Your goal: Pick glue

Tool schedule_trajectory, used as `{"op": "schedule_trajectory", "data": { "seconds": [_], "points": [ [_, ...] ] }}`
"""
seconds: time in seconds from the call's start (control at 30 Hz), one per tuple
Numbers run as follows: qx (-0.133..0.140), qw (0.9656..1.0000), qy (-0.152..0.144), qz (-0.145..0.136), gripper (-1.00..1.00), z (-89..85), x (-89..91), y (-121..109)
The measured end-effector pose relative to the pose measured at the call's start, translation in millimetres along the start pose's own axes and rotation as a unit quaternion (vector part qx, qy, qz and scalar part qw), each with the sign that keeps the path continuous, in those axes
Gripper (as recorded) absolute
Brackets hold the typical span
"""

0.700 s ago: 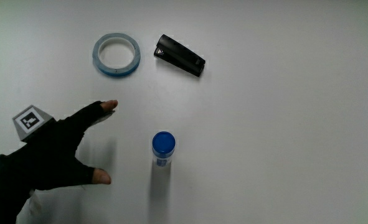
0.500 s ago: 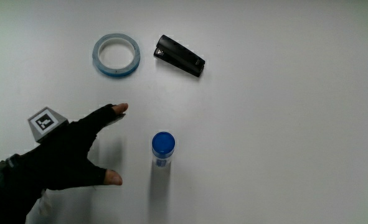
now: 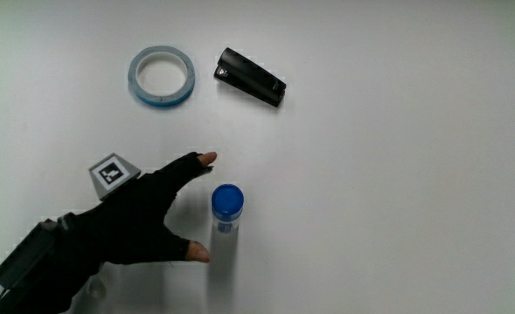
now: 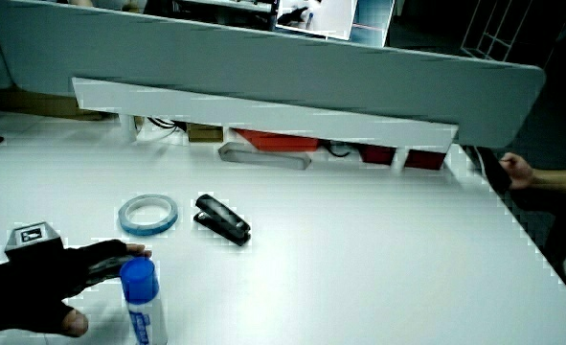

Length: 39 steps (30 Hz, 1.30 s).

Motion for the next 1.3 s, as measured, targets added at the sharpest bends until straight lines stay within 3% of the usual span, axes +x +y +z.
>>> {"op": "schedule_trajectory", "data": {
  "seconds": [0.07,0.1,0.17,0.2,0.33,0.37,0.43,0.57,0.63,0.7,0.73,0.9,0.97,1.03,1.1,1.23,1.3],
  "points": [
    [-0.003,0.9998,-0.012,0.016,0.0,-5.1,1.3,3.9],
    [-0.006,0.9998,-0.02,-0.005,0.0,-8.5,5.6,7.1],
    [-0.007,0.9998,-0.011,-0.013,0.0,-12.0,2.9,11.8],
    [-0.01,0.9996,-0.023,-0.009,0.0,-14.5,4.4,13.2],
    [-0.013,0.9997,-0.009,-0.017,0.0,-19.2,3.0,20.0],
    [-0.014,0.9993,-0.026,-0.023,0.0,-21.1,6.1,20.6],
    [-0.014,0.9995,-0.018,-0.019,0.0,-21.6,4.6,21.7],
    [-0.007,0.9993,-0.023,-0.027,0.0,-21.3,4.1,21.7],
    [0.01,0.9993,-0.019,-0.03,0.0,-20.4,2.6,20.5],
    [0.027,0.9991,-0.007,-0.031,0.11,-19.0,2.0,19.4],
    [0.039,0.9979,-0.023,-0.046,0.17,-19.2,3.4,18.7],
    [0.086,0.9945,-0.008,-0.058,0.44,-17.5,1.4,16.2],
    [0.1,0.9937,0.001,-0.051,0.56,-16.8,1.5,14.9],
    [0.104,0.9933,-0.01,-0.05,0.67,-17.2,2.4,14.4],
    [0.11,0.9919,-0.005,-0.063,0.78,-17.3,3.5,14.3],
    [0.123,0.9904,0.007,-0.063,1.0,-17.9,0.0,12.4],
    [0.13,0.9895,0.004,-0.063,1.0,-17.7,-1.0,11.6]
  ]
}}
